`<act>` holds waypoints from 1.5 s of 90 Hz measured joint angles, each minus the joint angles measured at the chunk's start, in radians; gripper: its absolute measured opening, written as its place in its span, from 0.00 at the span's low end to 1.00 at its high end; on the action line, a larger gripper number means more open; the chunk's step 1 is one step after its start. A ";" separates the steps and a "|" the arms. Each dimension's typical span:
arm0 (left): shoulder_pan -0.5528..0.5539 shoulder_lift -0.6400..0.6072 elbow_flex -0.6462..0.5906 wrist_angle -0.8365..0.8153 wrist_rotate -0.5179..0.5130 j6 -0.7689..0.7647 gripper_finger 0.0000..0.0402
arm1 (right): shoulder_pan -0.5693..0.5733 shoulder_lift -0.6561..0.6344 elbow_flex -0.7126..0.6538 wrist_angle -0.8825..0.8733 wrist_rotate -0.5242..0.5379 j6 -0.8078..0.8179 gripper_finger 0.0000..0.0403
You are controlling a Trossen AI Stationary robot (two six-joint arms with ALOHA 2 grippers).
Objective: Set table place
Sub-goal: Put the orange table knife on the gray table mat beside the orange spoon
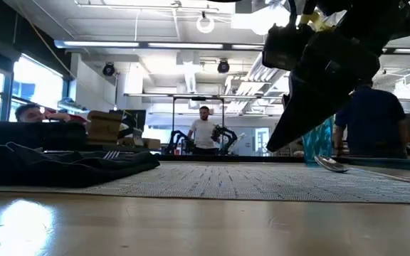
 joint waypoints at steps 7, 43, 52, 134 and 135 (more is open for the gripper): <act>0.000 0.004 0.011 -0.013 0.003 -0.007 0.00 | 0.000 0.000 0.000 0.000 0.000 0.000 0.43; -0.002 0.009 0.084 -0.111 0.023 -0.004 0.00 | 0.000 0.000 0.000 0.000 0.000 0.000 0.43; -0.003 0.009 0.105 -0.152 0.031 -0.002 0.00 | 0.000 0.000 0.000 0.000 0.000 0.000 0.43; 0.052 -0.312 0.059 -0.175 -0.044 -0.061 0.21 | 0.000 0.000 0.000 0.000 0.003 -0.031 0.43; 0.054 -0.319 0.051 -0.166 -0.037 -0.056 0.22 | 0.000 0.000 0.000 0.001 0.003 -0.034 0.43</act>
